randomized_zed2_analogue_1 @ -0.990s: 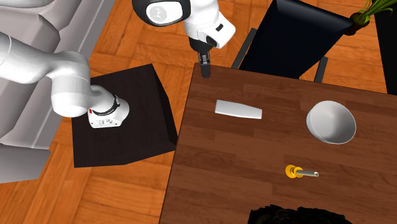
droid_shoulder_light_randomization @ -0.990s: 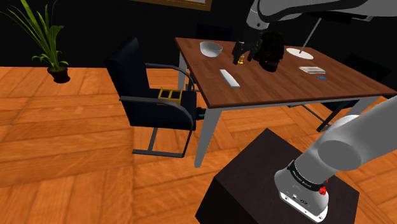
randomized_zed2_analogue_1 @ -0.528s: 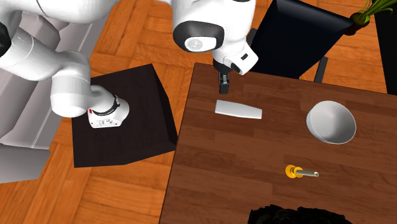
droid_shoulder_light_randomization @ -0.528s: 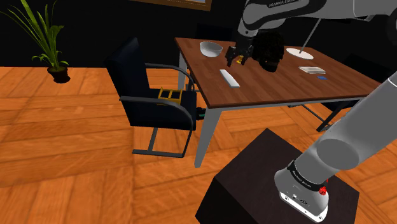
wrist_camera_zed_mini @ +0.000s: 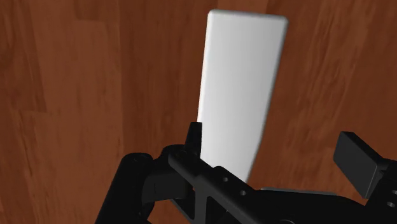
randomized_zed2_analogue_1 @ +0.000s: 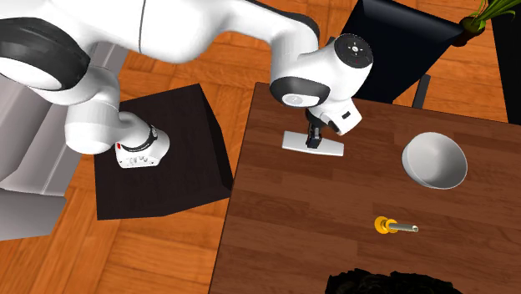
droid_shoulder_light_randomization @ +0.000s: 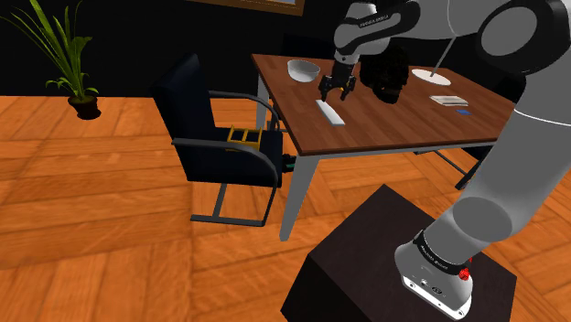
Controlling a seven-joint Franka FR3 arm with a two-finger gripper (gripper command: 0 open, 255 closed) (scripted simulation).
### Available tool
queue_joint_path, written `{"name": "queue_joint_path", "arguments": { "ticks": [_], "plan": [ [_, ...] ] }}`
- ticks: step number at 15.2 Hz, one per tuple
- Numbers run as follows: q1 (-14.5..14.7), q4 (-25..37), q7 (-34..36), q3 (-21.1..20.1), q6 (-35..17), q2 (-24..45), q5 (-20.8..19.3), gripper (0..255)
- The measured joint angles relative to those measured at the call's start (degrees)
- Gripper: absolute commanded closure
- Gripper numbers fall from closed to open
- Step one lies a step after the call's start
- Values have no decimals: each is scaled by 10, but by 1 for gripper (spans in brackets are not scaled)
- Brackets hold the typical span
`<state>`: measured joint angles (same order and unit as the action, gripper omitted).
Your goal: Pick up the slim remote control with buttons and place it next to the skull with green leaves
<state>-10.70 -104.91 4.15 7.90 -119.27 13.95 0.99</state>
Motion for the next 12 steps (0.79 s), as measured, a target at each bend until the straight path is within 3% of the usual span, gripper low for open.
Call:
{"name": "queue_joint_path", "arguments": {
  "ticks": [4,12],
  "plan": [
    [-18,58,-1,7,-5,74,20,0],
    [-21,46,-2,5,-47,105,27,0]
  ]
}}
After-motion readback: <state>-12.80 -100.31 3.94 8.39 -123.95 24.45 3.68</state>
